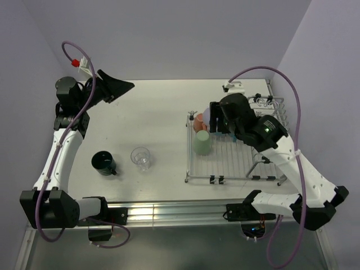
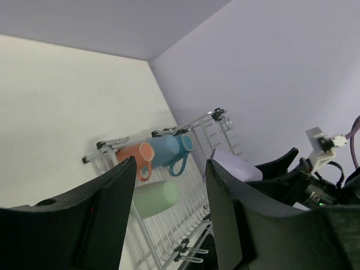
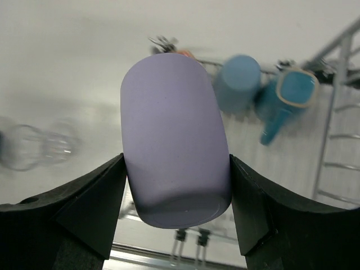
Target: Load the cups into the dish rack
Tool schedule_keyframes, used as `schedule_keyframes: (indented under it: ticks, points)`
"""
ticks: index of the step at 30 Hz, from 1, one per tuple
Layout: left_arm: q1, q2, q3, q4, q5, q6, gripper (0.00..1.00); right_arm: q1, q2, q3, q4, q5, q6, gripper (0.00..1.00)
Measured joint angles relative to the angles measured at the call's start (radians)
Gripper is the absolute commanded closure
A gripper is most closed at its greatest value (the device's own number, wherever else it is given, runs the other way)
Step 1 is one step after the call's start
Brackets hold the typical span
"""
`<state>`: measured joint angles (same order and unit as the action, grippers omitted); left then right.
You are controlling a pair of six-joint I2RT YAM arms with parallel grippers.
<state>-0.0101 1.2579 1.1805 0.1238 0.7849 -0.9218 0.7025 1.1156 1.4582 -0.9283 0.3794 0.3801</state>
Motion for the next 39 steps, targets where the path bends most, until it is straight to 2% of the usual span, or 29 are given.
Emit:
schedule_keyframes:
  ticks: [4,12,23,39]
  points:
    - [0.000,-0.043,0.000,-0.126,-0.023,0.055,0.41,0.000,0.087,0.002,-0.138,0.085,0.006,1.00]
    - [0.000,-0.078,-0.007,-0.212,-0.022,0.116,0.41,-0.022,0.180,0.016,-0.261,0.163,0.023,1.00]
    - [0.000,-0.077,-0.028,-0.241,-0.007,0.148,0.42,-0.108,0.257,-0.014,-0.240,0.104,-0.005,0.99]
    - [0.000,-0.064,-0.035,-0.251,0.003,0.163,0.42,-0.116,0.360,-0.106,-0.165,0.021,-0.007,0.94]
